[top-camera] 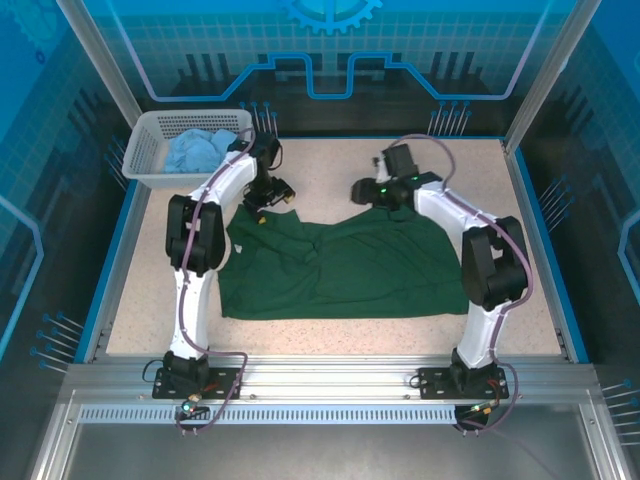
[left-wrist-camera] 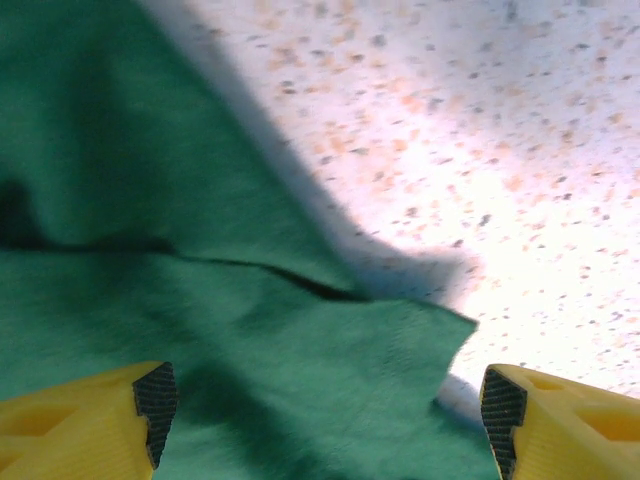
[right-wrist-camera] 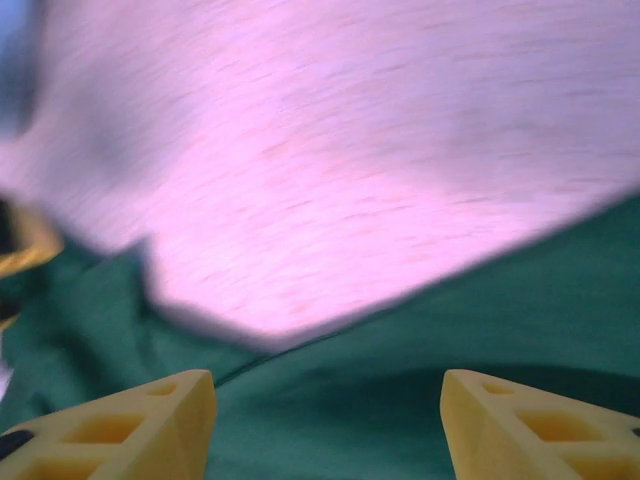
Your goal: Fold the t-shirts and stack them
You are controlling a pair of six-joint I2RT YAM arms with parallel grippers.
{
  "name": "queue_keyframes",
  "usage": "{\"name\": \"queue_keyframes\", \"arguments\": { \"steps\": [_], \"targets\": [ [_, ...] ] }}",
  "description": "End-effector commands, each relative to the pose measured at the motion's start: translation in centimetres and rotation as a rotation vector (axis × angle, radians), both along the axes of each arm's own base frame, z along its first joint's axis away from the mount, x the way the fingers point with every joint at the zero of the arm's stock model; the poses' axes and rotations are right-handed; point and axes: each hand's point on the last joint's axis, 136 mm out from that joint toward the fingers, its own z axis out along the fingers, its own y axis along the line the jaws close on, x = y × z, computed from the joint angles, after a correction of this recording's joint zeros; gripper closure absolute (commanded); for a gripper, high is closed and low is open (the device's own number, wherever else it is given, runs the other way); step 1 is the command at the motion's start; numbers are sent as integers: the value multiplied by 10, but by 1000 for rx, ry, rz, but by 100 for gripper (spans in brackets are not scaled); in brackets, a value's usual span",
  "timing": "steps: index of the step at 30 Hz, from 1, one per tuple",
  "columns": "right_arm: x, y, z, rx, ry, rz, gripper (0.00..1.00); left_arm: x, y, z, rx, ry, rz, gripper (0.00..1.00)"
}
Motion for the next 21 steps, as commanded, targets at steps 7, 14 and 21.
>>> {"name": "queue_keyframes", "arguments": {
  "steps": [7,14,21],
  "targets": [
    [32,-88,-53,-197,184,-287,35,13,-29,-8,-42,5,-66,27],
    [42,-88,-55,-198,174,-289,35,19,-41,-15,18,10,-130,38],
    [41,-89,-55,-202,180,-279,36,14,-34,-26,120,46,-169,44]
  ]
}}
